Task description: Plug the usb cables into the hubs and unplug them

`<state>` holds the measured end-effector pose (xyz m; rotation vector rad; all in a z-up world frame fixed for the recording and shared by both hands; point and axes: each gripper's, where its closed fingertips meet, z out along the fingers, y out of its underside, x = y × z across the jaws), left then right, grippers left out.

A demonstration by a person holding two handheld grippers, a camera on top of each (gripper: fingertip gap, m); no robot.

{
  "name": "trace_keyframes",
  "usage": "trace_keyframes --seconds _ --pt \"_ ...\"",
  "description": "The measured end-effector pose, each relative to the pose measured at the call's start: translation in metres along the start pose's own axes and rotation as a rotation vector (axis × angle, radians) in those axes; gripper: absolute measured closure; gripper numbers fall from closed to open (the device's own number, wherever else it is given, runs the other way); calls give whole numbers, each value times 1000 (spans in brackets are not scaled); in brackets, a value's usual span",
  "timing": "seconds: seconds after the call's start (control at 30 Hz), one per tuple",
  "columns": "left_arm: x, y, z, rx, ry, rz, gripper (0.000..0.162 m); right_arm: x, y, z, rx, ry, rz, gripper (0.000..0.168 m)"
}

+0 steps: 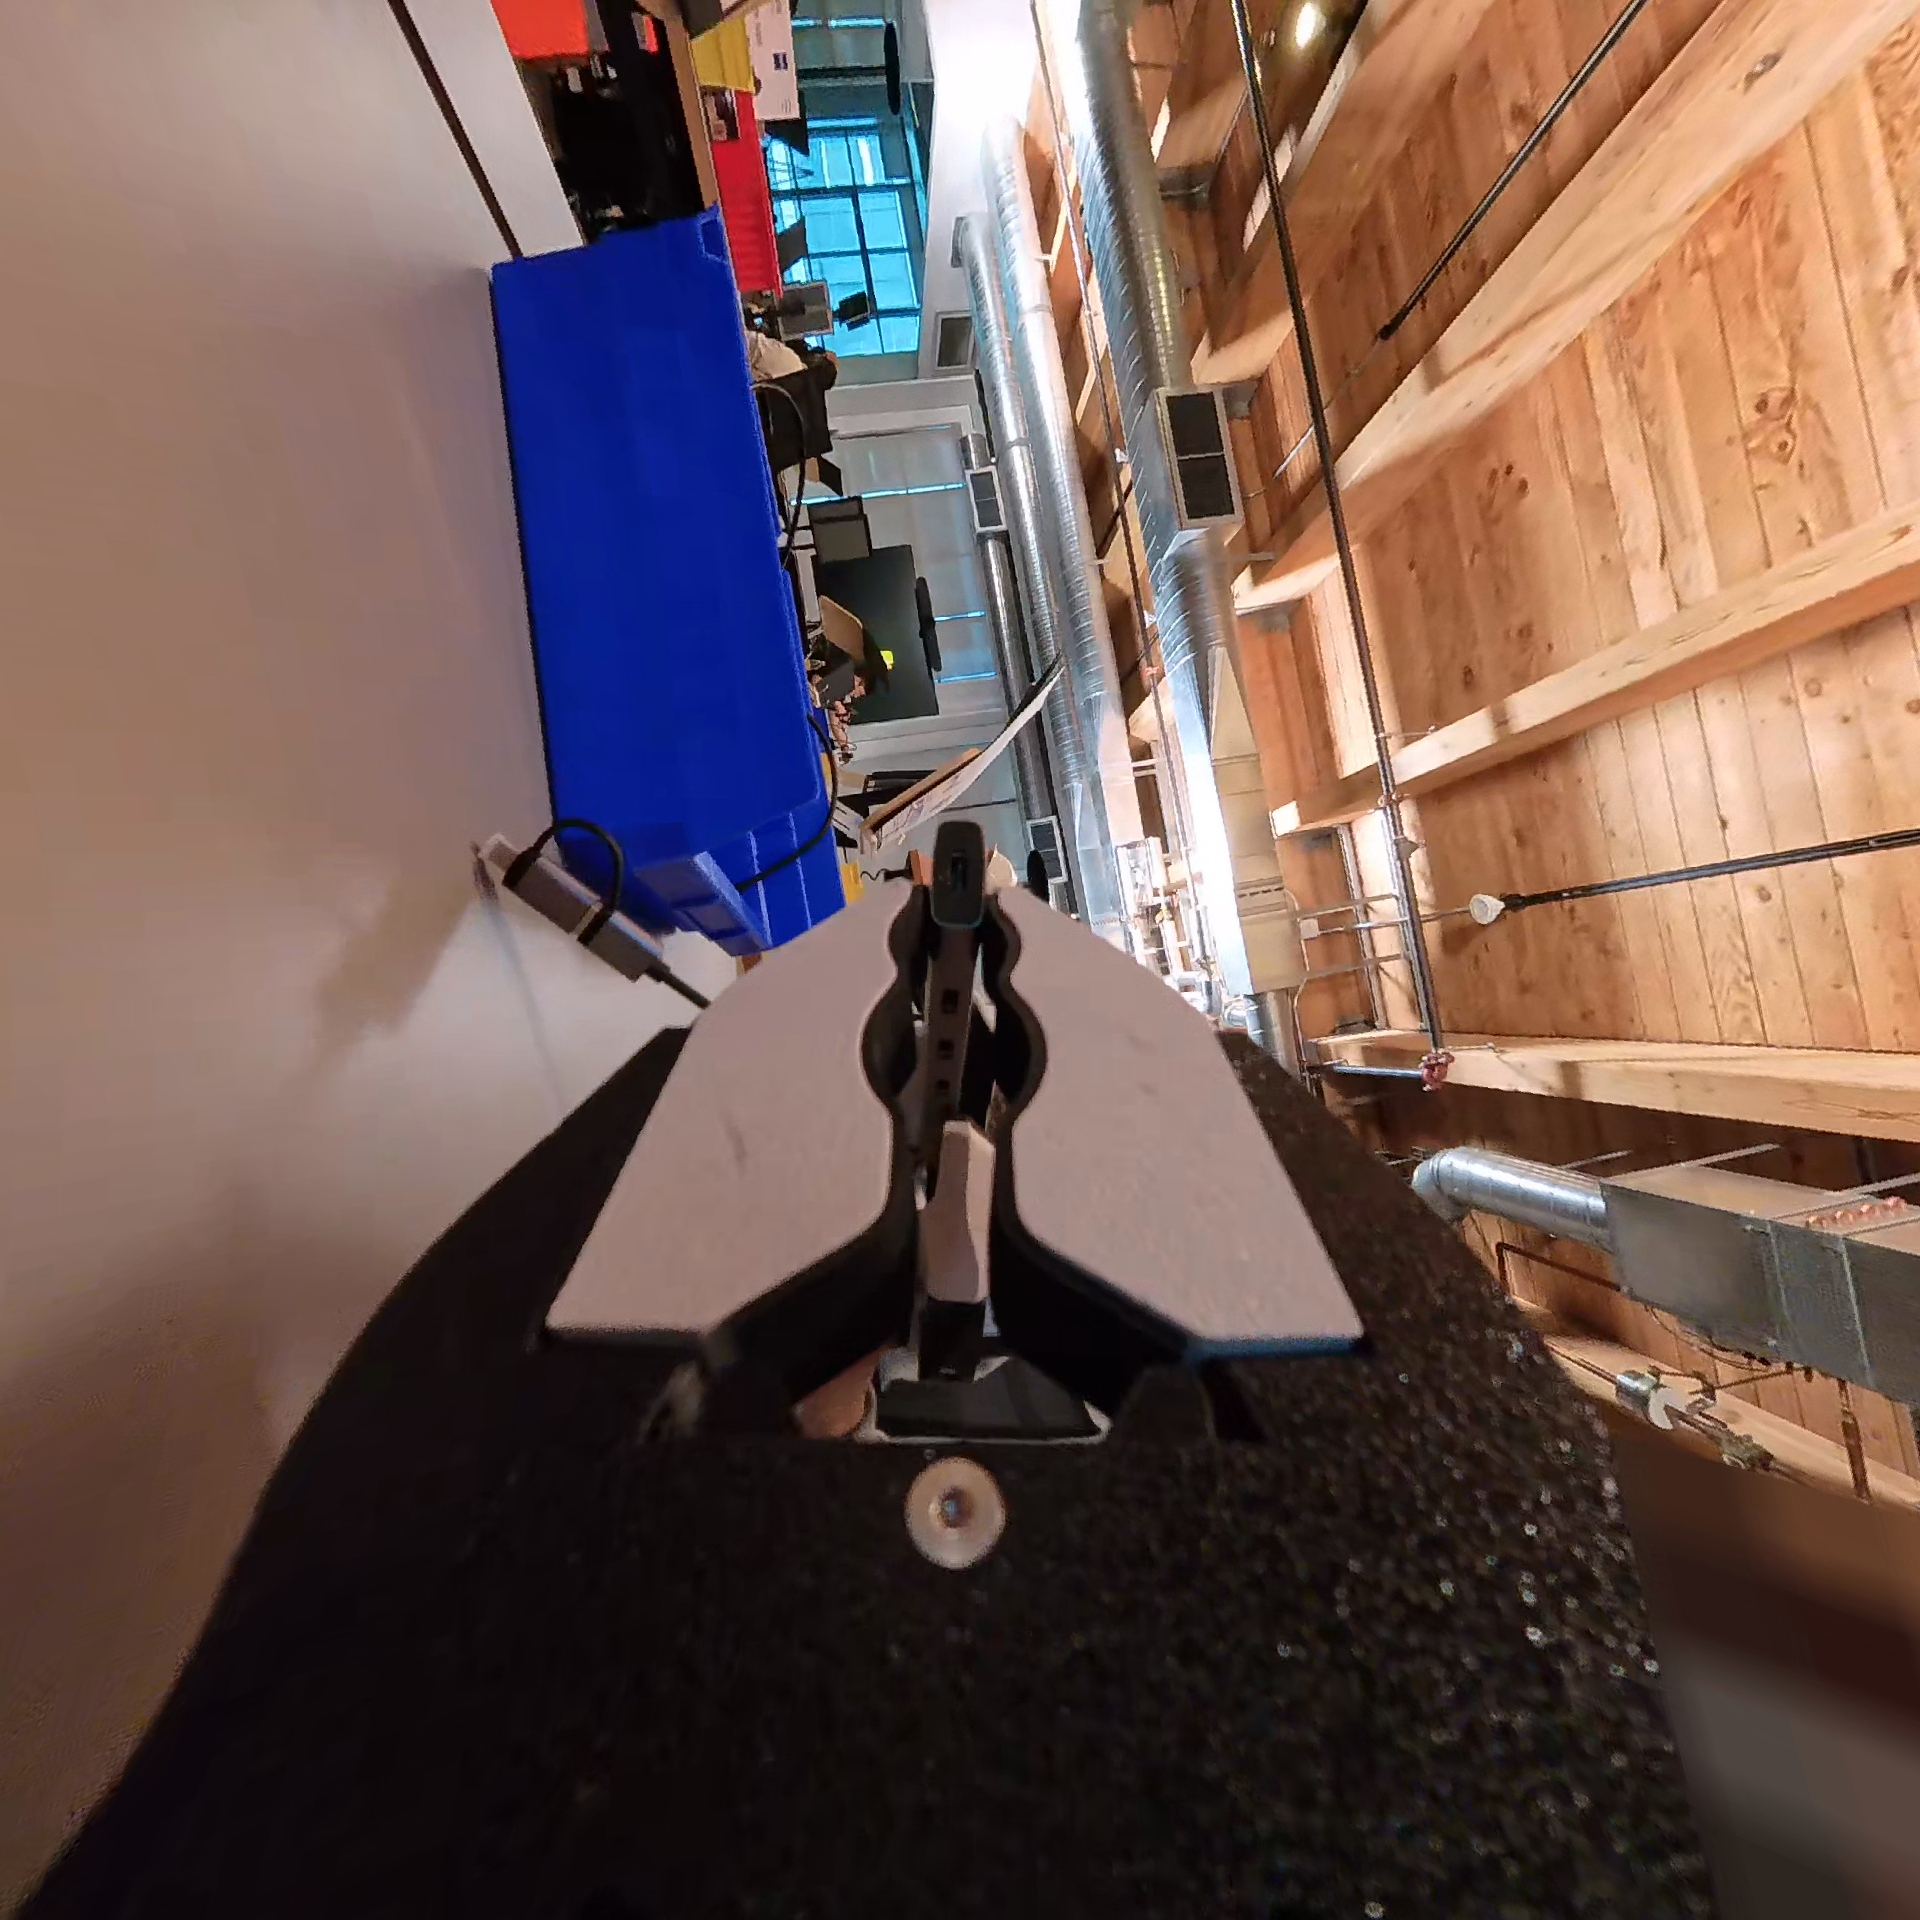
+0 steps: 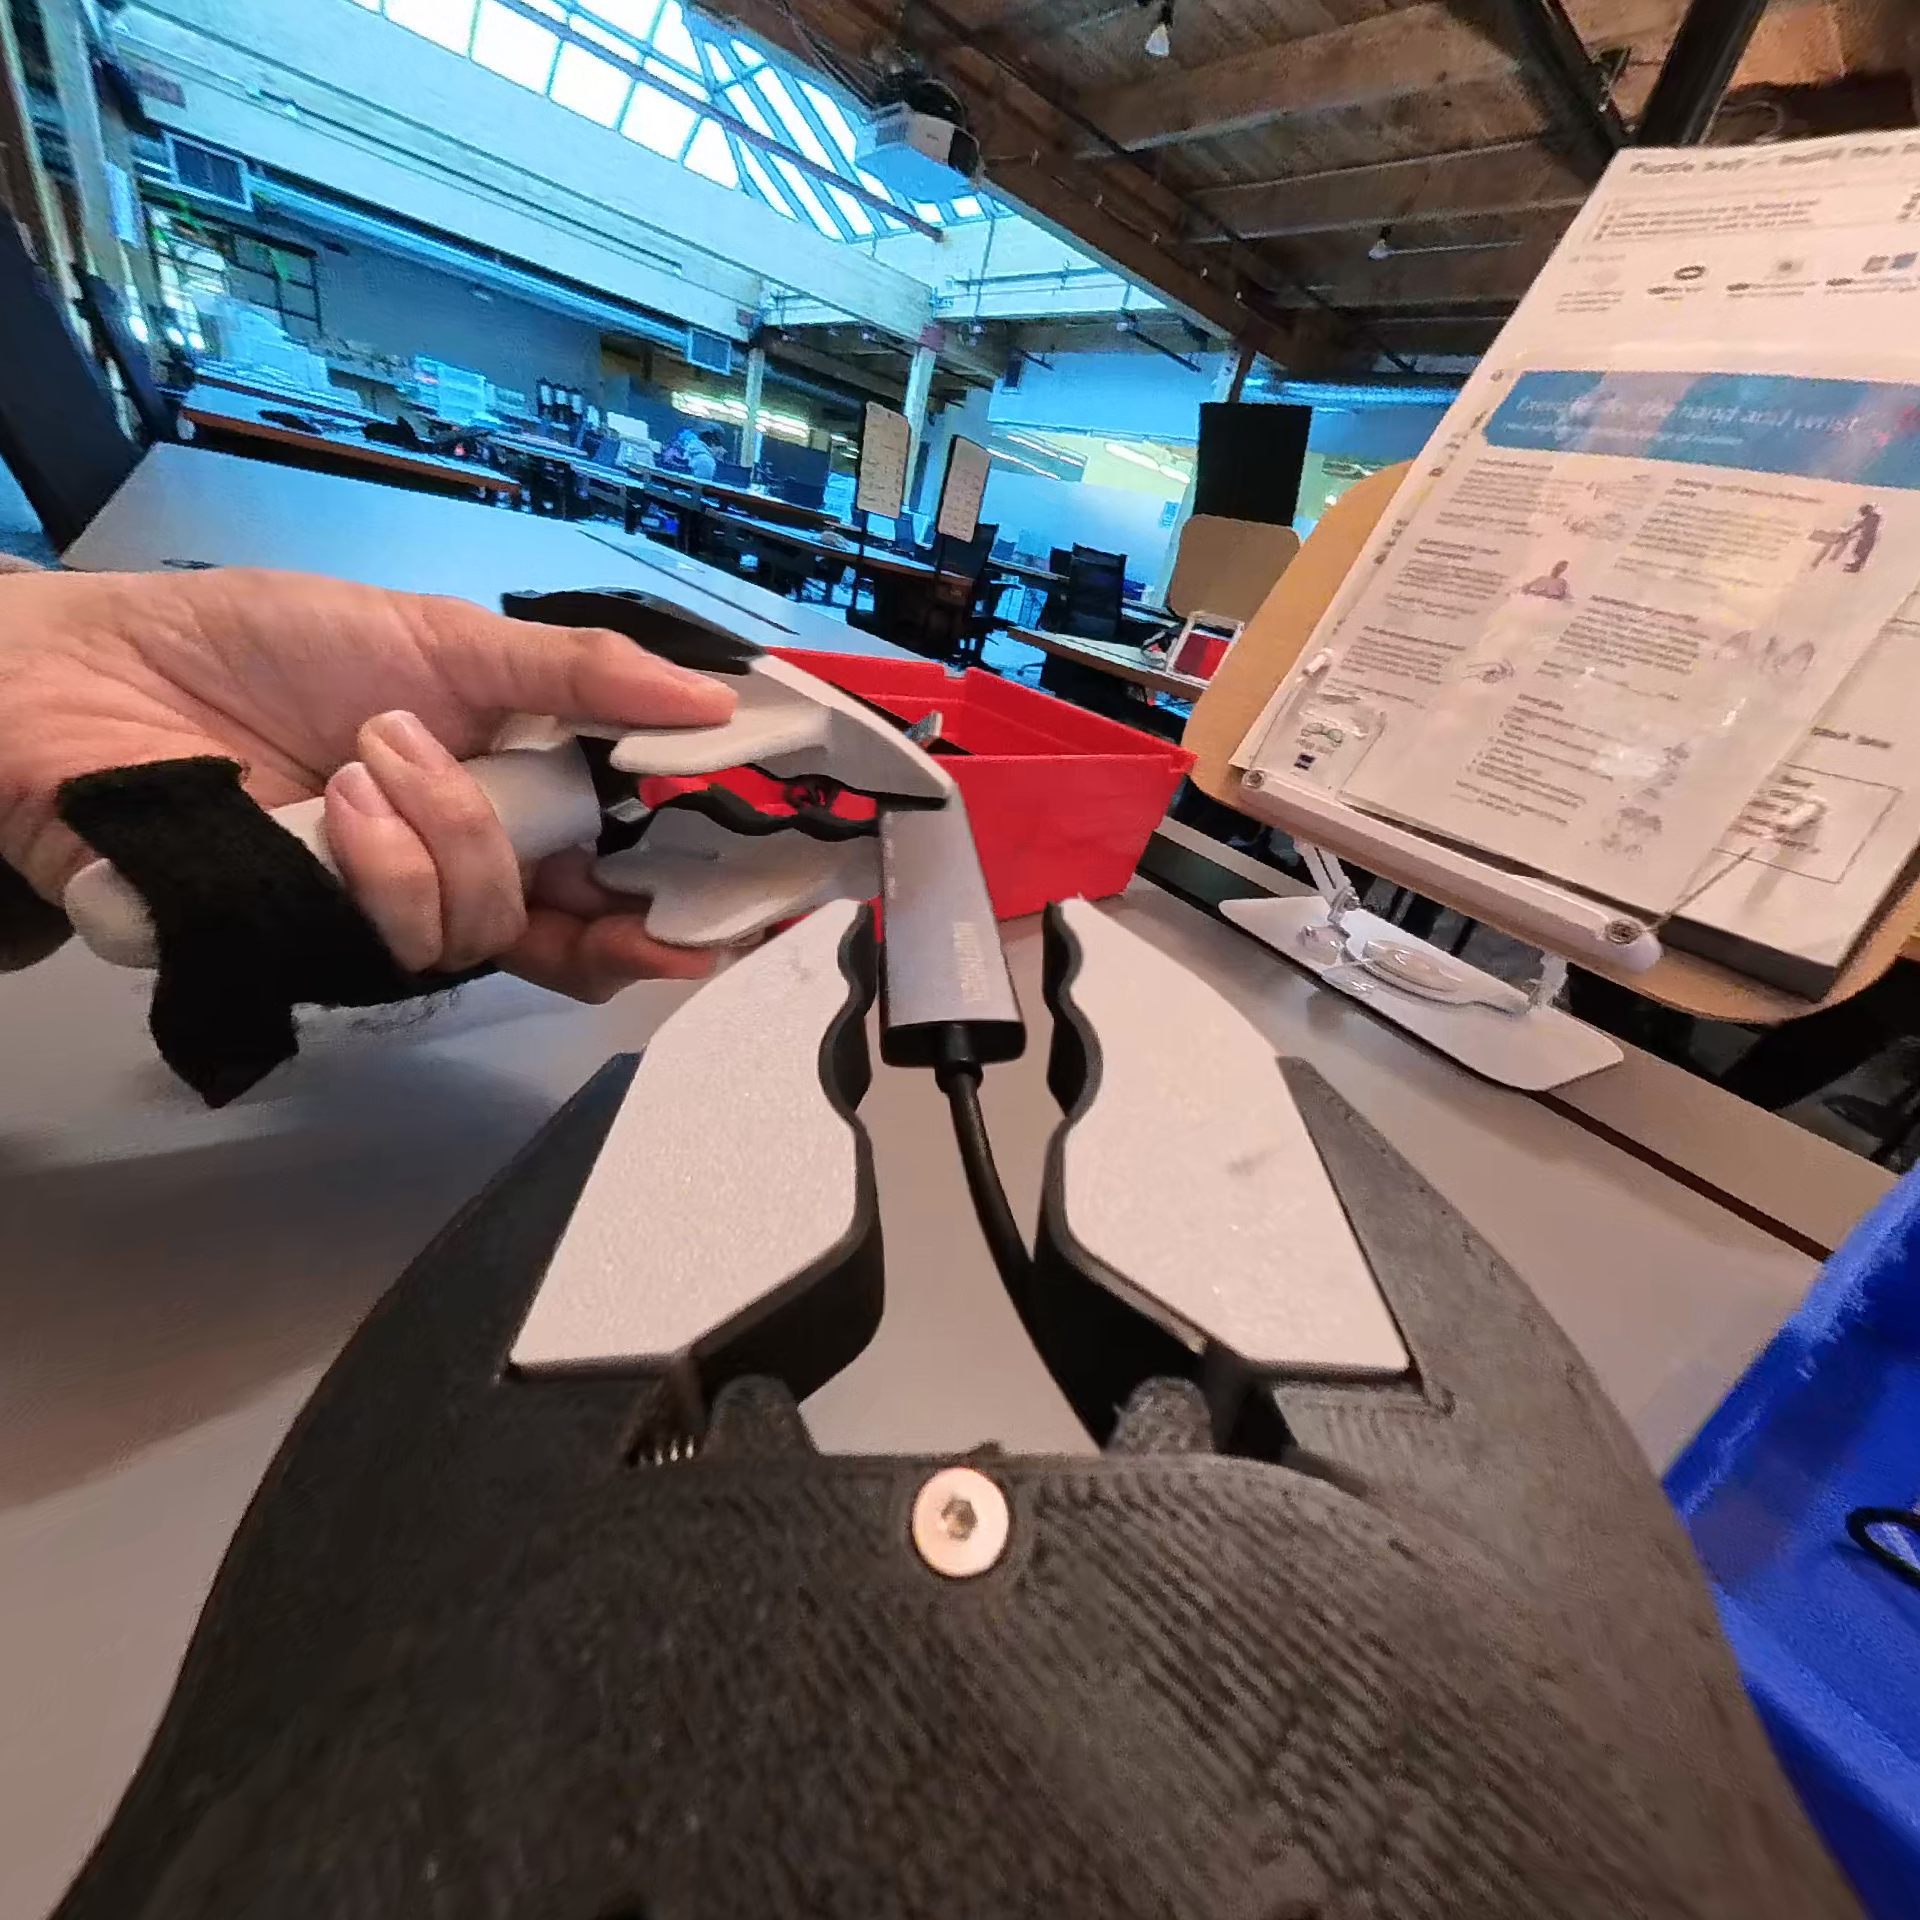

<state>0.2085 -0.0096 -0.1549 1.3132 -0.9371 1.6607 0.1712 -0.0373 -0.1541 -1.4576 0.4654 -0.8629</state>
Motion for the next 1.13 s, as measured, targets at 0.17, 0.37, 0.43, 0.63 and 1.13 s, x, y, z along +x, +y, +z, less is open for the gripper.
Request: trace_keyframes --seconds 0.17,0.37,0.43,0.63,1.13 --pt "1 3 4 -16 4 -6 153 -4 4 1 -18 -28 9 144" --pt "-7 0 4 -7 -29 19 154 -5 13 3 -69 -31 63 144" --pt "-13 -1 2 -3 -61 60 153 -6 18 5 -94 -39 84 144" --pt "-17 -4 -6 -3 -136 303 151 -3 22 3 -83 -34 103 143" --pt "-26 -118 -152 -552 -932 1431 129 22 17 -6 -8 26 232 144"
